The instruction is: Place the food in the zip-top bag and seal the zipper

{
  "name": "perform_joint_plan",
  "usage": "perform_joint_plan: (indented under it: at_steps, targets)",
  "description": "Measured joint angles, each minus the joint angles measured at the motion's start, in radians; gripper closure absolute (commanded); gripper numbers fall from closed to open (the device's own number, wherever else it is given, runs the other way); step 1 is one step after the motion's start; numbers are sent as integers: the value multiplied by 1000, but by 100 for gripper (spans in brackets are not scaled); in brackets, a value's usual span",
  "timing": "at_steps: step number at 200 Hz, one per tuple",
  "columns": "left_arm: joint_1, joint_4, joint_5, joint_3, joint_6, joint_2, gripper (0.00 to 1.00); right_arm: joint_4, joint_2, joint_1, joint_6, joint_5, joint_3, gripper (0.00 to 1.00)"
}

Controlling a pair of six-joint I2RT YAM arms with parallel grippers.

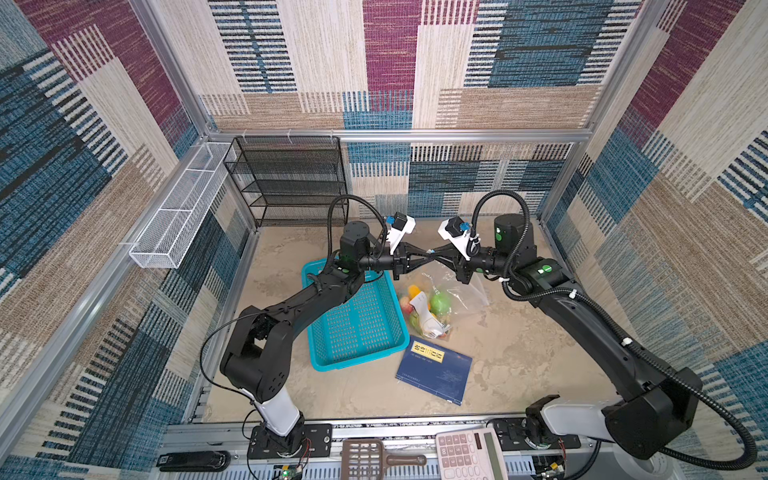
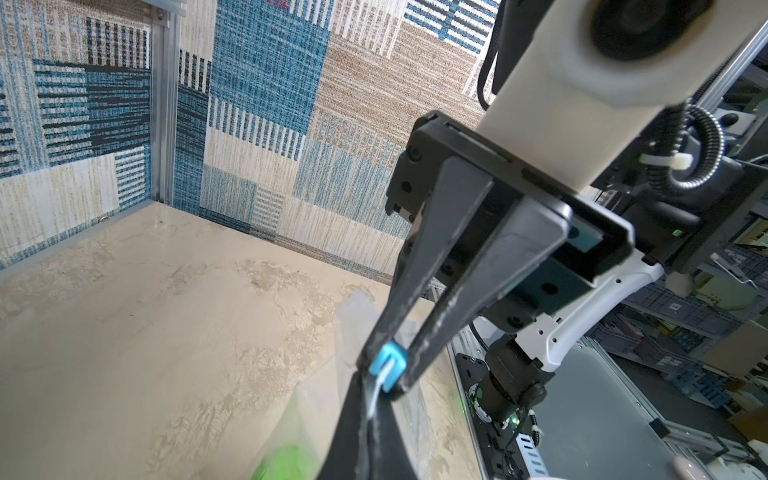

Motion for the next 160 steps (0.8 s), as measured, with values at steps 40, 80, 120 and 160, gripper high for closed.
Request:
perform_joint_plan:
  at_steps: [40, 80, 120, 160]
  targets:
    - [17, 45, 13, -16, -61, 7, 100, -12, 11, -1, -8, 23, -4, 97]
    - [20, 57, 27, -19, -76, 7, 100, -34, 0, -5, -11, 34, -12, 98]
    - [22, 50, 27, -19, -68, -3, 100, -53, -15, -7, -10, 66, -32, 98]
    - [29, 33, -3, -19, -57, -25, 100, -63, -38, -8, 6, 112, -50, 98]
